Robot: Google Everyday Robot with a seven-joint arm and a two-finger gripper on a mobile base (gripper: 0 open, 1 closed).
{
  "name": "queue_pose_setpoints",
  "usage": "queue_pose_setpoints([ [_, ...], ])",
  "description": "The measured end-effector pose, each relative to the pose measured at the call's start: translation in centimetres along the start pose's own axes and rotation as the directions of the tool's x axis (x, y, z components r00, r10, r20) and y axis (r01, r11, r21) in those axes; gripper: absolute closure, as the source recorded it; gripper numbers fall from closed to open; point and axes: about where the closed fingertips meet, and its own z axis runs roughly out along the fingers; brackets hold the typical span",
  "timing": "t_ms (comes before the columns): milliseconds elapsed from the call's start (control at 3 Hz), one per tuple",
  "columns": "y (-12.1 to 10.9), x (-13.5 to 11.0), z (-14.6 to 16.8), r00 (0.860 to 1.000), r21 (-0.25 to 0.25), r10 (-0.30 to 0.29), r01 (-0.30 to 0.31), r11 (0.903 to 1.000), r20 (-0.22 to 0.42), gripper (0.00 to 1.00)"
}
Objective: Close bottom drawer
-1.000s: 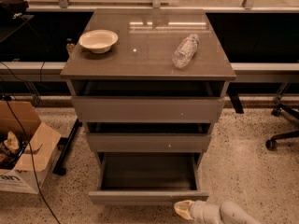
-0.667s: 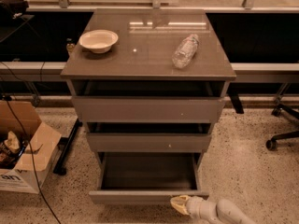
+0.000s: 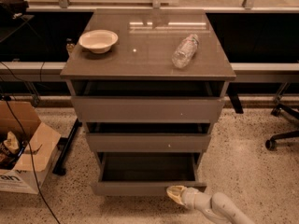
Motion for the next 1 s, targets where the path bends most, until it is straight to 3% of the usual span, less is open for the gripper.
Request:
queue_pose_setpoints([
  [333,-1.4,-1.6,1.3,0.999,0.010,-0.035,0.035,0.9993,0.028,0.84],
  [667,-3.0,-3.4,2.7,0.997,0.017,-0.058,0.057,0.9982,0.053,0.53],
  [1000,-4.0,-4.3,3.5,0.996,0.018,-0.063,0.062,0.9979,0.068,0.30],
])
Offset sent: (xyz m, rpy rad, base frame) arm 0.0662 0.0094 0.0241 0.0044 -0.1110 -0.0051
